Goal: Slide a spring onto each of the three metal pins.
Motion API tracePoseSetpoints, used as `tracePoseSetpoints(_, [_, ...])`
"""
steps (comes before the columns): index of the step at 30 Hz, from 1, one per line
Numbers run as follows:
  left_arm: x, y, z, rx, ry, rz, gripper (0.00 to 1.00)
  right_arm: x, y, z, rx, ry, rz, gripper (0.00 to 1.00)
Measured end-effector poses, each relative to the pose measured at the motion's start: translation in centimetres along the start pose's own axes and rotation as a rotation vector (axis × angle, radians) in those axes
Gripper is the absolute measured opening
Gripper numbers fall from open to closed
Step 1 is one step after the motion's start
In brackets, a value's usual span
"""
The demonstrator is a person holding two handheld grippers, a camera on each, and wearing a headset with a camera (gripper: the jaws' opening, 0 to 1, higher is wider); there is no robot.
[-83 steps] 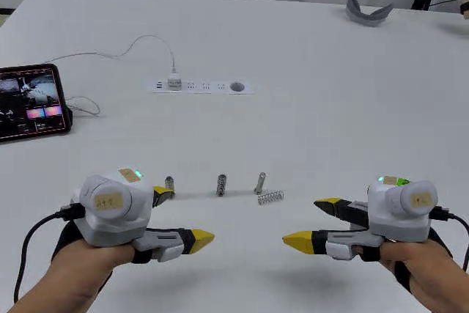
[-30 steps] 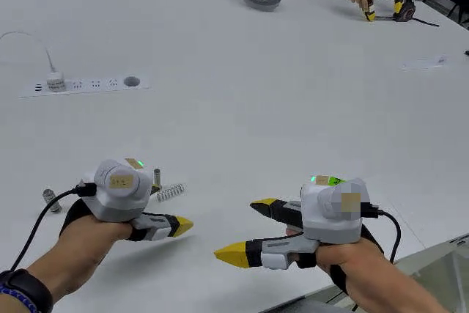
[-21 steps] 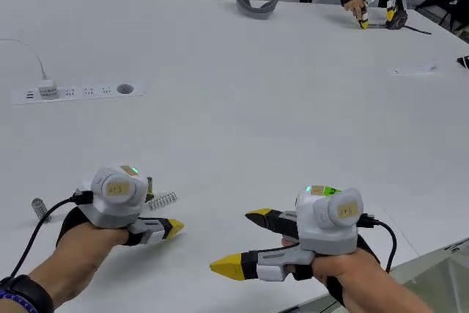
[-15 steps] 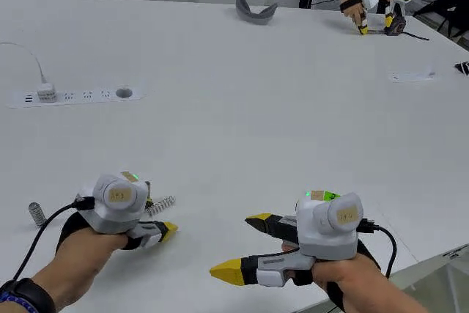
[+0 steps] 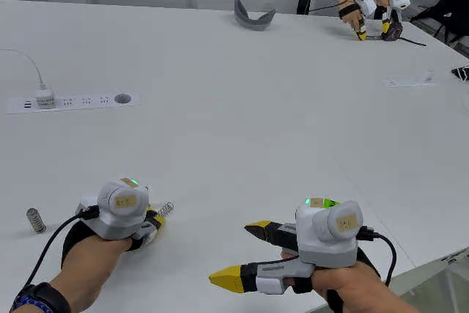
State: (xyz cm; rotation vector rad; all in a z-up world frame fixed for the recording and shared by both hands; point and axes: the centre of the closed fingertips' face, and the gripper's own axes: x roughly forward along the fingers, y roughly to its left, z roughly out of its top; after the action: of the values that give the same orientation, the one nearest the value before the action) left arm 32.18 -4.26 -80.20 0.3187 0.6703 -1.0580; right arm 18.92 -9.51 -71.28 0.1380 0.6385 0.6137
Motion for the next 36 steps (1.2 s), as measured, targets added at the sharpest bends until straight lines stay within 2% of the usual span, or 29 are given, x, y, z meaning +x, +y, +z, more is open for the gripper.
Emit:
tracePoseSetpoints(3, [-0.6,-0.3,-0.5,0.0,0.006,-0.01,0.11,0.1,0.3,-0.1,0.008,-0.003,-0.002,0.77])
tracePoseSetpoints(5, [-1.4,-0.9,-1.1,-0.018,0.008,-0.026,0.11,0.3,0.6,-0.2,0.011,-0.002,-0.003,0.77])
tracePoseSetpoints(9, [-3.0,-1.4,-2.2,-0.016,0.013,-0.036,0.1,0.8,1.4,-0.2,0.018,-0.004,0.0,0.77])
tracePoseSetpoints(21, [-6.2,-1.1,-5.0,-0.025,0.021,-0.03,0.1,3.3,3.6,0.1,-0.01,0.028,0.048,0.76])
tracePoseSetpoints(25, [-6.9,-0.8,-5.5,-0.027,0.02,-0.025,0.1,3.9,4.0,0.4,-0.018,0.033,0.059,0.76])
tracePoseSetpoints(36, [-9.1,-0.1,-5.4,-0.033,-0.012,-0.009,0.1,5.1,4.6,0.8,-0.036,0.044,0.082,0.76])
